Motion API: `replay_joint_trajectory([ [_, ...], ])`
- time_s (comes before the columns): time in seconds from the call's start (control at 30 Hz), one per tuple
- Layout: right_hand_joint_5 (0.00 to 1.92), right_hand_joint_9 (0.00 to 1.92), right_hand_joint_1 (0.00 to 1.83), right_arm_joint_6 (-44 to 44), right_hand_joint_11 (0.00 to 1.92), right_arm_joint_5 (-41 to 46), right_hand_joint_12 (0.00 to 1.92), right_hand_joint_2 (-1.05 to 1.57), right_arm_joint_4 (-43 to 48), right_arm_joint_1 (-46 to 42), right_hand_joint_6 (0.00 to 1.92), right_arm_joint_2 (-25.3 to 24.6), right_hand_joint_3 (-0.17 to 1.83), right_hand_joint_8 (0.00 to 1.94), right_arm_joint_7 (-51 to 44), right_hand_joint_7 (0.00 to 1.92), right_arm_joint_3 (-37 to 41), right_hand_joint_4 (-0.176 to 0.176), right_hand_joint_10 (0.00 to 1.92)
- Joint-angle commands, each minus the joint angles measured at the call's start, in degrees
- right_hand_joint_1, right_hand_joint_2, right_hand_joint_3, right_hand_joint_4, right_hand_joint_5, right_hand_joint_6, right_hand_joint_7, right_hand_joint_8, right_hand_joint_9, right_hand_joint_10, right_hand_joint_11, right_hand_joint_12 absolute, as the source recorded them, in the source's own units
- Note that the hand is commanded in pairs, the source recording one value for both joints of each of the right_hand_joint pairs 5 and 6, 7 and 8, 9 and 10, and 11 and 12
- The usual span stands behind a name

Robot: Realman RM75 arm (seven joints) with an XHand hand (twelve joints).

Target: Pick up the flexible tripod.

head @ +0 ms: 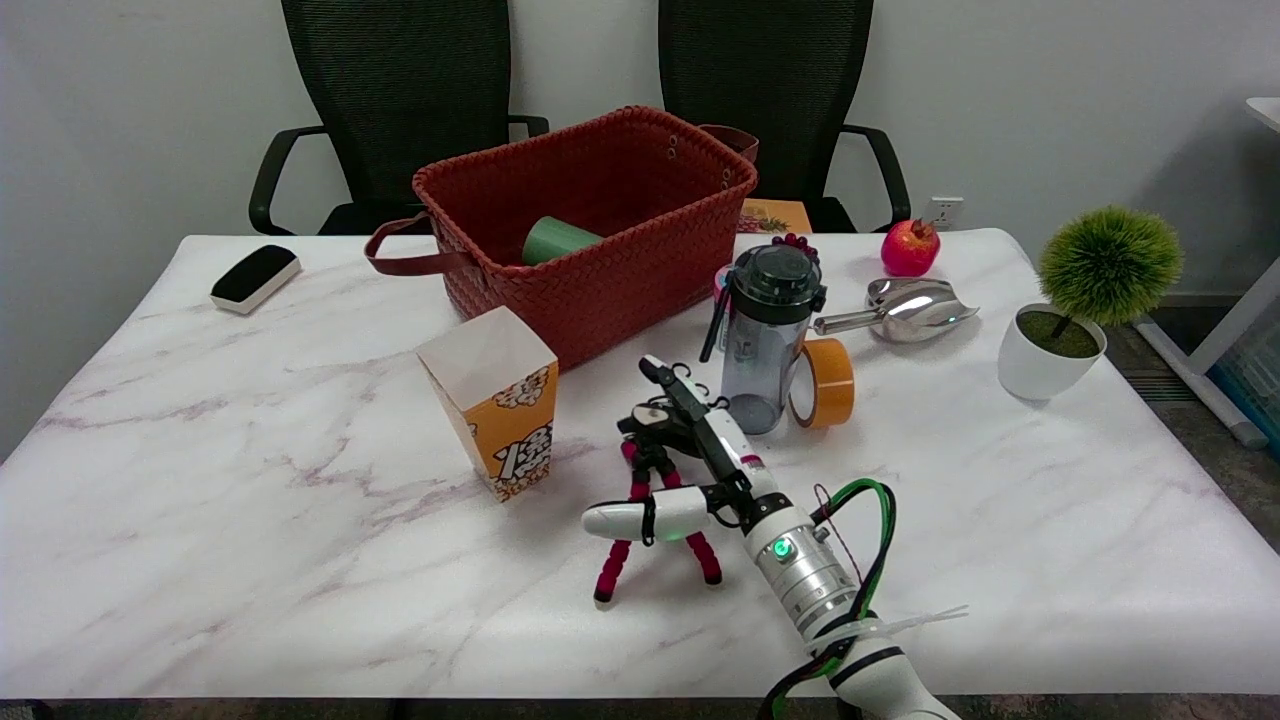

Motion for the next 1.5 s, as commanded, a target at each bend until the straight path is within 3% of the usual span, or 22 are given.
replay_joint_trajectory([
  [0.03,0.20,0.17,1.11,-0.2,1.36,0.1,1.36,0.28,-0.5,0.1,0.20,-0.3,0.18,0.83,0.1,0.83,0.7,0.000,0.17],
  [0.4,0.27,0.37,1.08,-0.2,1.61,0.1,1.61,0.35,-0.6,0.1,0.27,-0.3,0.22,1.03,-0.3,1.03,1.0,0.000,0.37],
  [0.5,0.31,0.58,1.08,-0.2,1.74,-0.1,1.74,0.37,-0.6,0.1,0.31,-0.3,0.23,1.16,-0.3,1.16,1.1,0.000,0.58],
  [0.6,0.46,1.00,1.03,-0.1,1.91,-0.2,1.91,0.41,-0.6,0.2,0.46,-0.3,0.25,1.35,-0.3,1.35,1.2,0.000,1.00],
  [0.7,0.68,1.31,1.04,0.1,1.92,-0.3,1.92,0.48,-0.6,0.3,0.68,-0.3,0.23,1.59,-0.3,1.59,1.2,0.000,1.31],
  [0.8,0.88,1.48,1.03,0.2,1.92,-0.4,1.92,0.53,-0.6,0.3,0.88,-0.3,0.23,1.74,-0.3,1.74,1.4,0.000,1.48],
  [1.5,1.38,1.70,1.03,6.6,1.92,-2.9,1.92,0.58,-0.7,0.7,1.38,-0.3,0.32,1.92,-0.3,1.92,1.4,0.000,1.70],
])
